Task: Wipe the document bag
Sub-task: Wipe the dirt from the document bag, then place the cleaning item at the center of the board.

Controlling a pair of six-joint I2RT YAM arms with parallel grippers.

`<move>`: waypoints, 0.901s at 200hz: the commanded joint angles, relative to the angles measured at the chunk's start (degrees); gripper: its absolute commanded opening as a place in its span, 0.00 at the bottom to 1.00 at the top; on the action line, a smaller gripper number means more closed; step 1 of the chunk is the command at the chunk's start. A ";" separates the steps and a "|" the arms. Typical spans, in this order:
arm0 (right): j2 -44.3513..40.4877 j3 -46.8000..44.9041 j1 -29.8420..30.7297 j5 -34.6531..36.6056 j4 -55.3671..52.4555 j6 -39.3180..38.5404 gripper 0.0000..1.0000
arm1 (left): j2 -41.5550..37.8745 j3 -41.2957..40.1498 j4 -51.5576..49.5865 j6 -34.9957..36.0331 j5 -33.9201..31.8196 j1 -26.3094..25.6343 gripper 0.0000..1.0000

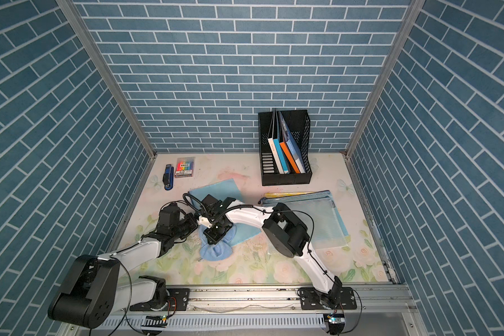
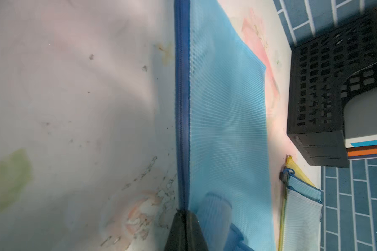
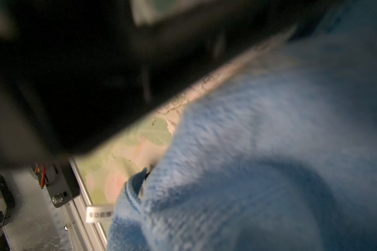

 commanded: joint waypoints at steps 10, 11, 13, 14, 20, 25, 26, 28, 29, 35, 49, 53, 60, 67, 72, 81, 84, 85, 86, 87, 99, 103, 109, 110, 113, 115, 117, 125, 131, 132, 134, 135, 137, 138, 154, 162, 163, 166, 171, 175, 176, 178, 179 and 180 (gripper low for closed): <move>-5.86 -4.77 -3.39 -0.16 -0.84 -4.37 0.03 | 0.52 1.38 0.75 1.20 0.41 1.66 0.00; -5.97 -5.02 -3.52 0.02 -0.78 -4.30 0.03 | 0.58 1.41 0.63 1.27 0.42 1.68 0.00; -6.27 -5.53 -3.89 0.35 -0.58 -4.10 0.02 | 0.68 1.53 0.43 1.42 0.43 1.73 0.00; -6.44 -5.66 -4.08 0.54 -0.39 -4.00 0.02 | 0.66 1.67 0.34 1.52 0.44 1.76 0.00; -7.41 -7.35 -5.20 1.65 0.45 -3.01 0.02 | 0.88 1.96 -0.16 1.96 0.43 1.78 0.00; -8.22 -8.55 -6.40 2.17 1.23 -2.13 0.02 | 0.83 2.18 -0.44 2.28 0.43 1.86 0.00; -8.38 -8.76 -6.66 2.24 1.31 -1.95 0.02 | 0.83 2.17 -0.54 2.39 0.48 1.86 0.00; -8.72 -9.21 -7.20 2.36 1.59 -1.60 0.02 | 0.83 2.31 -0.72 2.49 0.51 1.87 0.00; -8.80 -9.44 -7.45 2.47 1.71 -1.43 0.02 | 0.83 2.37 -0.81 2.53 0.48 1.91 0.00; -9.58 -10.54 -9.10 3.04 2.50 -0.39 0.03 | 0.78 2.58 -1.29 2.98 0.51 1.95 0.00; -10.93 -12.43 -12.61 4.94 3.81 1.15 0.04 | 0.76 3.06 -2.24 3.88 0.77 2.26 0.00; -11.15 -12.59 -13.63 5.38 3.91 1.29 0.04 | 0.74 3.15 -2.54 4.09 0.91 2.30 0.00; -11.34 -12.48 -15.00 6.32 3.93 1.47 0.04 | 0.78 3.29 -2.85 4.48 1.09 2.44 0.00; -11.37 -12.24 -15.95 7.21 3.87 1.32 0.04 | 0.74 3.44 -3.23 4.83 1.13 2.53 0.00; -11.33 -11.86 -16.48 7.73 3.73 1.17 0.04 | 0.74 3.56 -3.51 5.07 1.22 2.56 0.00; -10.94 -11.24 -17.17 8.76 3.62 1.03 0.04 | 0.74 3.64 -3.77 5.51 1.34 2.66 0.00; -10.75 -11.06 -17.45 8.96 3.61 1.03 0.04 | 0.78 3.65 -3.91 5.62 1.40 2.73 0.00; -10.70 -10.97 -17.50 8.98 3.69 1.03 0.04 | 0.76 3.65 -3.94 5.64 1.40 2.74 0.00; -10.58 -10.93 -17.57 8.98 3.64 0.99 0.04 | 0.75 3.65 -4.00 5.69 1.40 2.74 0.00; -10.48 -10.82 -17.56 8.99 3.66 1.01 0.04 | 0.70 3.65 -4.03 5.72 1.36 2.74 0.00; -9.09 -9.89 -18.47 8.95 3.59 1.47 0.04 | 0.59 3.73 -4.50 6.09 1.32 2.96 0.00; -8.53 -9.50 -18.71 8.99 3.54 1.82 0.04 | 0.48 3.74 -4.73 6.18 1.29 3.07 0.00; -7.73 -8.96 -19.18 9.20 3.34 2.20 0.04 | 0.14 3.67 -4.92 6.30 1.29 3.25 0.00; -7.61 -8.83 -19.20 9.27 3.24 2.28 0.04 | 0.09 3.66 -4.97 6.29 1.31 3.30 0.00; -7.23 -8.65 -19.20 9.68 3.05 2.27 0.04 | -0.07 3.58 -5.09 6.32 1.24 3.46 0.00; -7.00 -8.55 -19.32 10.15 2.95 2.33 0.04 | -0.30 3.57 -5.22 6.35 1.23 3.58 0.00; -6.84 -8.42 -19.33 10.71 2.83 2.35 0.04 | -0.47 3.50 -5.32 6.38 1.10 3.66 0.00; -6.28 -8.03 -19.40 13.33 2.30 2.34 0.05 | -1.45 3.27 -5.92 6.28 0.69 4.33 0.00; -6.06 -7.88 -19.45 14.73 2.25 1.98 0.06 | -2.27 2.93 -6.31 6.11 0.61 4.92 0.00; -6.02 -7.80 -19.46 14.98 2.21 1.94 0.07 | -2.35 2.90 -6.37 6.10 0.57 5.02 0.00; -6.06 -7.77 -19.48 15.43 2.12 1.74 0.07 | -2.69 2.80 -6.46 6.05 0.65 5.25 0.00; -6.03 -7.70 -19.48 15.64 2.06 1.65 0.07 | -2.91 2.74 -6.54 6.03 0.72 5.36 0.00; -5.95 -7.54 -19.46 15.99 1.95 1.47 0.07 | -3.21 2.63 -6.59 6.01 0.77 5.55 0.00; -5.93 -7.42 -19.47 16.27 1.89 1.43 0.07 | -3.39 2.57 -6.65 6.01 0.87 5.64 0.00; -5.90 -5.48 -19.48 17.83 1.69 -0.28 0.07 | -5.92 2.40 -8.53 6.23 1.12 6.90 0.00; -5.41 -3.95 -19.63 18.21 1.74 -0.77 0.07 | -7.34 2.59 -9.99 6.58 1.06 7.36 0.00; -5.35 -3.73 -19.65 18.21 1.74 -0.79 0.07 | -7.43 2.59 -10.19 6.60 1.05 7.38 0.00; -5.11 -3.17 -19.70 18.17 1.70 -0.92 0.07 | -8.04 2.75 -10.65 6.73 1.01 7.47 0.00; -4.39 -1.57 -19.83 18.04 1.53 -1.06 0.07 | -8.92 2.93 -11.64 6.81 1.13 7.61 0.00; -3.70 -0.20 -19.90 17.78 1.20 -1.14 0.07 | -9.80 3.02 -12.17 6.80 1.11 7.79 0.00; -3.53 0.17 -19.91 17.78 1.12 -1.15 0.07 | -9.98 3.07 -12.25 6.80 1.12 7.81 0.00; -3.33 0.80 -19.94 17.76 1.01 -1.16 0.07 | -10.38 3.11 -12.72 6.82 1.14 7.84 0.00; -3.30 1.19 -19.93 17.72 0.94 -1.16 0.07 | -10.53 3.12 -12.92 6.77 1.10 7.84 0.00; -3.28 1.52 -19.88 17.71 0.86 -1.16 0.07 | -10.79 3.16 -13.11 6.74 1.07 7.89 0.00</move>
